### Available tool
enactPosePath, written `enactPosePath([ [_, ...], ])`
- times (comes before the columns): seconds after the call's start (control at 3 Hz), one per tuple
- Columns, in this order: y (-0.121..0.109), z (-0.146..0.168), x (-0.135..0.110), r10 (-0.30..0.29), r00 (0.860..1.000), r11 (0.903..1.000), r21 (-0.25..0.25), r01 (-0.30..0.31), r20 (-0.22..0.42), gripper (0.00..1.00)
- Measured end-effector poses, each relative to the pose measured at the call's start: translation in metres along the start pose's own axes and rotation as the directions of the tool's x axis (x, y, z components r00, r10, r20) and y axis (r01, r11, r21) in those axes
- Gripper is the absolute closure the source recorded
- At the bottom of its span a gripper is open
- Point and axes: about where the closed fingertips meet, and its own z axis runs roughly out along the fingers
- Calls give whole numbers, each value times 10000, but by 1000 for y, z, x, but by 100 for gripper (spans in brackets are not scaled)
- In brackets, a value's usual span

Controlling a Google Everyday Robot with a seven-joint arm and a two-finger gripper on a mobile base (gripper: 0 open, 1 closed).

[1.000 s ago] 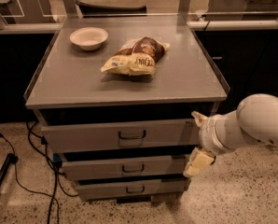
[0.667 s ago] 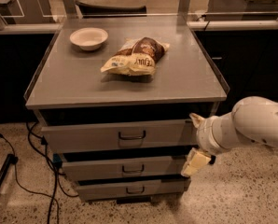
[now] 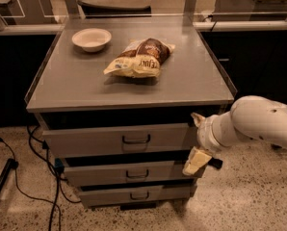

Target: Open top drawer

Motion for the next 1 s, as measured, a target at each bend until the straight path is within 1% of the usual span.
enactPosePath([
  [0.33,-8,9,-4,-122,9999,9999,-84,122,-10,0],
  [0.67,-13,20,-5,-148,9998,9990,-431,143,-99,0],
  [1.0,-13,29,-3,-129,9997,9961,-870,109,-231,0],
])
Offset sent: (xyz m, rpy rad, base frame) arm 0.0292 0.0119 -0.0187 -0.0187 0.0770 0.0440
